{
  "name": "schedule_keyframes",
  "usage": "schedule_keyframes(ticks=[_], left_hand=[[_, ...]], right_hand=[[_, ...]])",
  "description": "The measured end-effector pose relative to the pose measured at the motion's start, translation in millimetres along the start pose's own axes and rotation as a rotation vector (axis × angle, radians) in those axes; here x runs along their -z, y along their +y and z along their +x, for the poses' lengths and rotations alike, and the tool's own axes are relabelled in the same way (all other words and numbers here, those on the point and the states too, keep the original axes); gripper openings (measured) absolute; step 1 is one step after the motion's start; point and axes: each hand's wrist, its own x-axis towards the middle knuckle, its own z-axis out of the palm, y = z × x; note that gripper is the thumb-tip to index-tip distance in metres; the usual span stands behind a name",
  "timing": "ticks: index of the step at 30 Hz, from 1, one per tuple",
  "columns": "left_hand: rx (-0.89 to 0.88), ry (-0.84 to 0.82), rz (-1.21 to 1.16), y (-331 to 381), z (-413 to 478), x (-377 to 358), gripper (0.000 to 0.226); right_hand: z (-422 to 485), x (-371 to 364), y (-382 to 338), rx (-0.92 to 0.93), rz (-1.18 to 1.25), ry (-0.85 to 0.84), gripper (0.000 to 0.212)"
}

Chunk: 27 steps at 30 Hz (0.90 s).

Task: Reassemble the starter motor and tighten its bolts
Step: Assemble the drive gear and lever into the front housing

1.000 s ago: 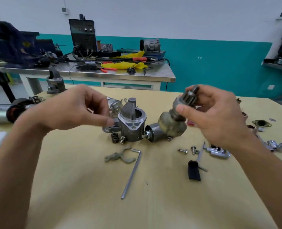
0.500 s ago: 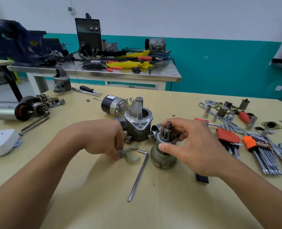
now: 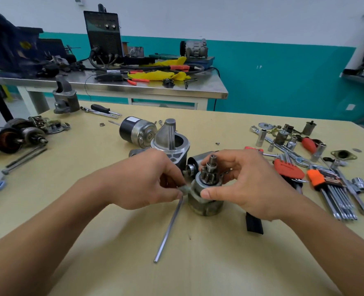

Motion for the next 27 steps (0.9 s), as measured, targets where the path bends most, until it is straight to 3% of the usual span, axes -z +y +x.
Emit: schedule_keyframes(ticks=[11, 20, 27], left_hand=[[0.008, 0.108, -0.035, 5.0, 2.2, -17.3, 0.016], [0.051, 0.098, -0.055, 4.7, 4.3, -17.5, 0.022], [0.069, 0.022, -0.094, 3.8, 4.0, -16.5, 0.048]], right_hand=[[0.3, -0.3, 3.3, -0.026, 0.009, -0.019, 0.044], [-1.4, 17.1, 6.8, -0.152, -0.081, -0.233, 0.078], [-1.3, 9.5, 10.0, -0.12, -0.201, -0.193, 0.077]])
